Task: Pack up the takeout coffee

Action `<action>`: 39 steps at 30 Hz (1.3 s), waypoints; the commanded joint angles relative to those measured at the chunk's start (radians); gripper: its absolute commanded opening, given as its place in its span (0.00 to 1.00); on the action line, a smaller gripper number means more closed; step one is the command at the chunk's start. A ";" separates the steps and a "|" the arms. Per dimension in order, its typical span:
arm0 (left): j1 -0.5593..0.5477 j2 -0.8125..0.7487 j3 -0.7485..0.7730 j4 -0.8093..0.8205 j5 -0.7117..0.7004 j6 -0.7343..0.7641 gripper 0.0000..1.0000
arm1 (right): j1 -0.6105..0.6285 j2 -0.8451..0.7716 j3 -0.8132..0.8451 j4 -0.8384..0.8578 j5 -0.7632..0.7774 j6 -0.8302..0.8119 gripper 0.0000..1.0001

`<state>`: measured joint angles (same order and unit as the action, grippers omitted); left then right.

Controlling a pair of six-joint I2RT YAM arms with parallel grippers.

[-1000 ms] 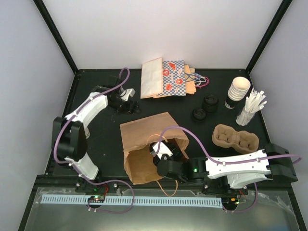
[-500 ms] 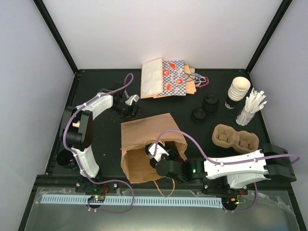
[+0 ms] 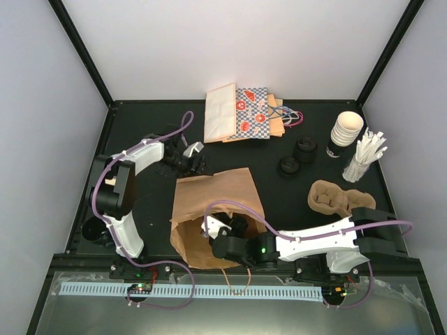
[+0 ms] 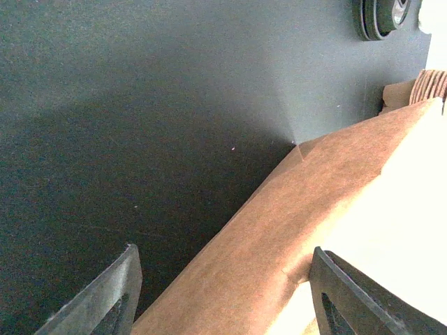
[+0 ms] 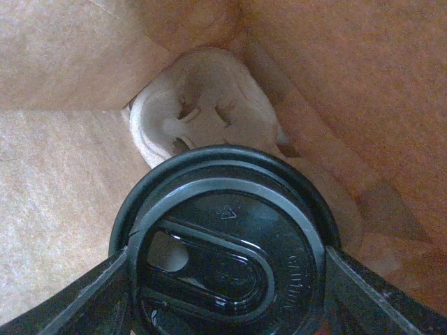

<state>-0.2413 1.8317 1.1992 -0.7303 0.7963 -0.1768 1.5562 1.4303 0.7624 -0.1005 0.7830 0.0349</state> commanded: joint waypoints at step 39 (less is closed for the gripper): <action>-0.089 0.247 0.262 -0.068 0.104 0.006 0.69 | -0.128 -0.136 -0.024 -0.105 0.045 0.141 0.51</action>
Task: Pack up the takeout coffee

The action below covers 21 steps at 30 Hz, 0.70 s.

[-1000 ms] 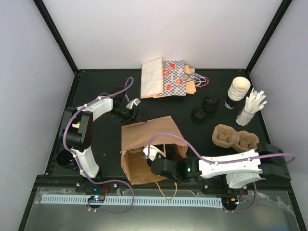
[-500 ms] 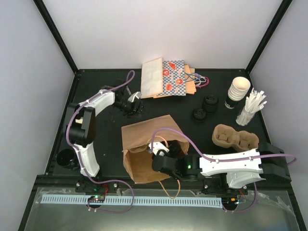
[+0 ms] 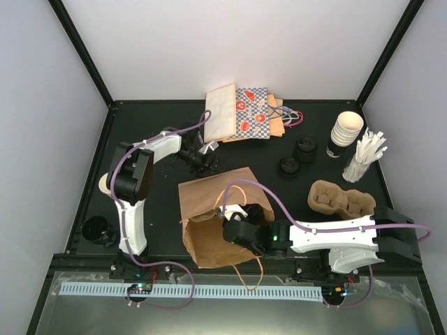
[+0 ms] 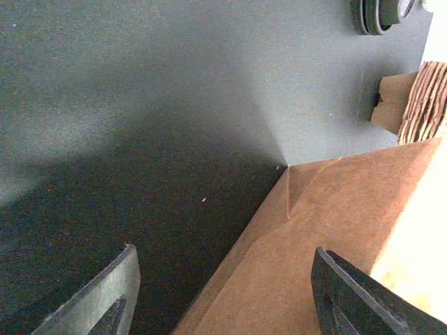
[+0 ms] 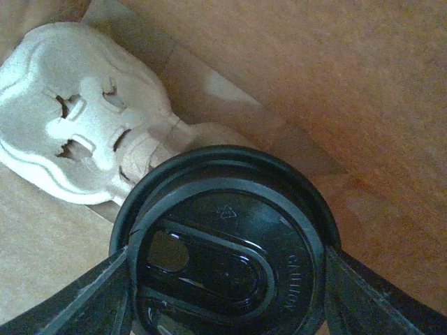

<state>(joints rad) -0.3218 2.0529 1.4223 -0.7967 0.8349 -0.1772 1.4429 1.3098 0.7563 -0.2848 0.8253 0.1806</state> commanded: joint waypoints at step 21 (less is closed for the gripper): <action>-0.051 0.035 0.020 0.007 0.139 0.025 0.54 | -0.052 0.007 -0.059 0.096 -0.120 0.081 0.51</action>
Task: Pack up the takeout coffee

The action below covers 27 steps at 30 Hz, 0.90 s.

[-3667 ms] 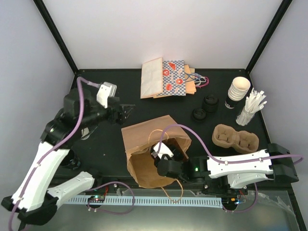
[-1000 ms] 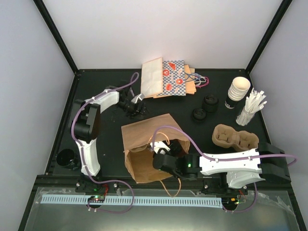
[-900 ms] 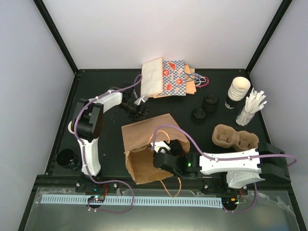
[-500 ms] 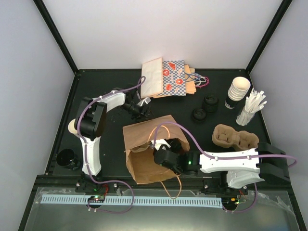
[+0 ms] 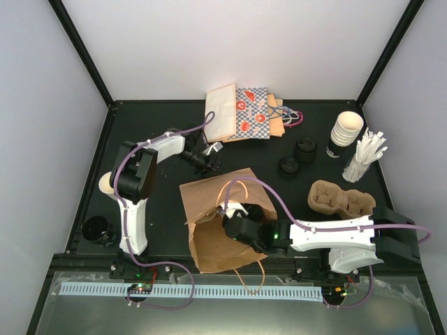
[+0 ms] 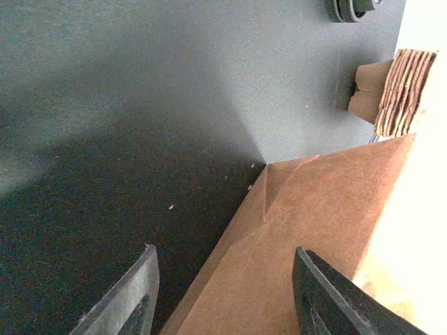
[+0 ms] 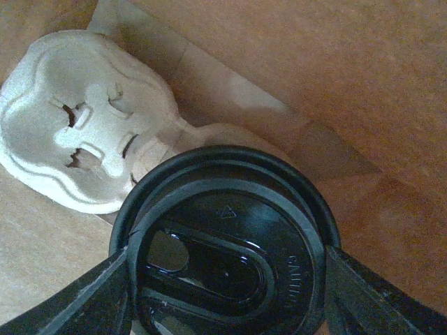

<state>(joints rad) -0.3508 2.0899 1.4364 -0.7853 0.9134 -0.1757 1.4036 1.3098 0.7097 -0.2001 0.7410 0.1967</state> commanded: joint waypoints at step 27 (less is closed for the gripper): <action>-0.061 -0.111 -0.133 0.068 0.194 0.001 0.42 | -0.124 0.209 0.127 -0.188 -0.179 0.131 0.51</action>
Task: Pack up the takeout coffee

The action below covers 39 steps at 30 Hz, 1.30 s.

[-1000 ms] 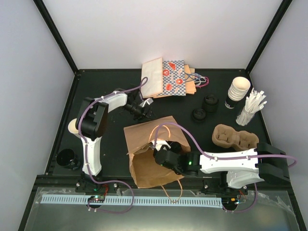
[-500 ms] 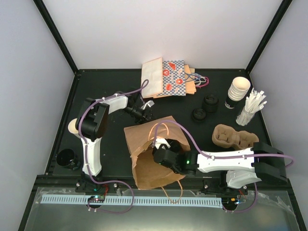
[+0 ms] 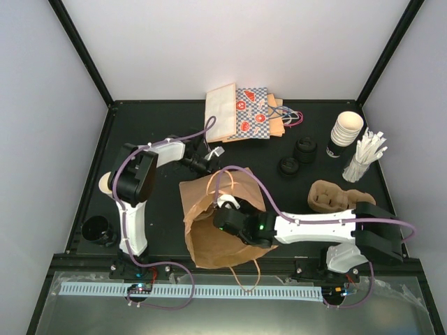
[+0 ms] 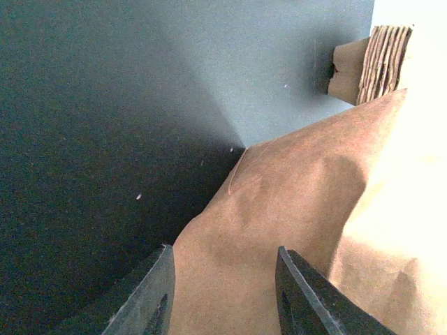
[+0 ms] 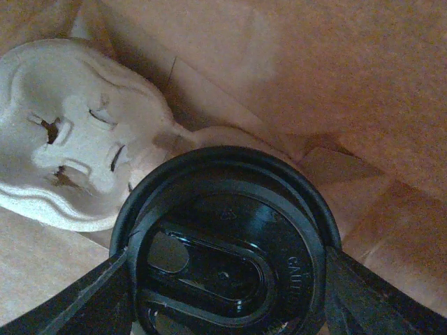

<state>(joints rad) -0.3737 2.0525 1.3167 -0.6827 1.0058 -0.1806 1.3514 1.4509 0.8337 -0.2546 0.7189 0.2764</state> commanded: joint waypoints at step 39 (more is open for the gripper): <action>-0.035 -0.110 -0.128 -0.010 0.067 0.008 0.46 | -0.072 -0.155 -0.174 0.313 0.255 -0.254 0.50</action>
<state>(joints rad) -0.3790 1.9690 1.2259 -0.5671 0.9909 -0.1963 1.3144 1.3304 0.6827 -0.0586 0.7906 0.0910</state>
